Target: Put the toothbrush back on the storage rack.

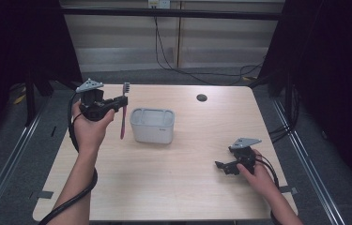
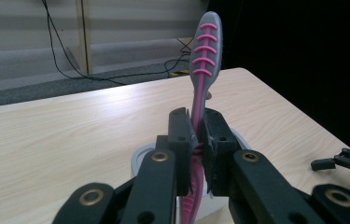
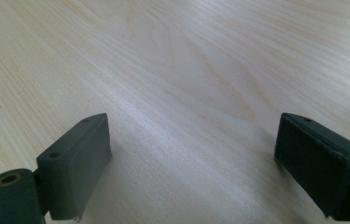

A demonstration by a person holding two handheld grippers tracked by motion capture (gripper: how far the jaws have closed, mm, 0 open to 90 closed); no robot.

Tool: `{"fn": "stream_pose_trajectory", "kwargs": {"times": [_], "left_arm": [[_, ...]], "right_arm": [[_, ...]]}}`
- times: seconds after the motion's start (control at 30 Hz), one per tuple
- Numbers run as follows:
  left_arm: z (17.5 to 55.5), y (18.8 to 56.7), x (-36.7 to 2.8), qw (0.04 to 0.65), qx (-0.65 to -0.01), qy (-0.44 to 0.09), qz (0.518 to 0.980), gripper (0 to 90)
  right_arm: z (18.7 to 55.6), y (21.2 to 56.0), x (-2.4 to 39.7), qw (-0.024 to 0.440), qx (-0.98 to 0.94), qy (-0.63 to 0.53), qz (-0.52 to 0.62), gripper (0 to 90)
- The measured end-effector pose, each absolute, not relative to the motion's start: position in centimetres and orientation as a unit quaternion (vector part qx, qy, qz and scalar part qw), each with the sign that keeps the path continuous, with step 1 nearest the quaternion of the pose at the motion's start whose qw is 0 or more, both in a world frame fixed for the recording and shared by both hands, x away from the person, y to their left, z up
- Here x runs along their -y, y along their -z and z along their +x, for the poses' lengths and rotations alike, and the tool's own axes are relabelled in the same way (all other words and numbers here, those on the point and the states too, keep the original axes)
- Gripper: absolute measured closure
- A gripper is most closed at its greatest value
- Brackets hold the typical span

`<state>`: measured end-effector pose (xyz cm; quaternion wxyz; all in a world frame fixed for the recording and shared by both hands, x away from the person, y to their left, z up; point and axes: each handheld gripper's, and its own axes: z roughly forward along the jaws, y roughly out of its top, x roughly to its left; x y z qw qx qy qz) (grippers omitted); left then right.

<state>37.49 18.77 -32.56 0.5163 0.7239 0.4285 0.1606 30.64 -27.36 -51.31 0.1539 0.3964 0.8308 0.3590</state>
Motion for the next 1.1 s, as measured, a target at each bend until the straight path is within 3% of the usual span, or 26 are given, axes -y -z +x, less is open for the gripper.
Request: {"fn": "stream_pose_trajectory", "kwargs": {"times": [1.1], "left_arm": [[38.9, 30.2, -17.7, 0.539, -0.421, -0.163, 0.711, 83.3]], "right_arm": [[30.6, 51.3, 27.3, 0.154, -0.83, -0.359, 0.398, 10.0]]}}
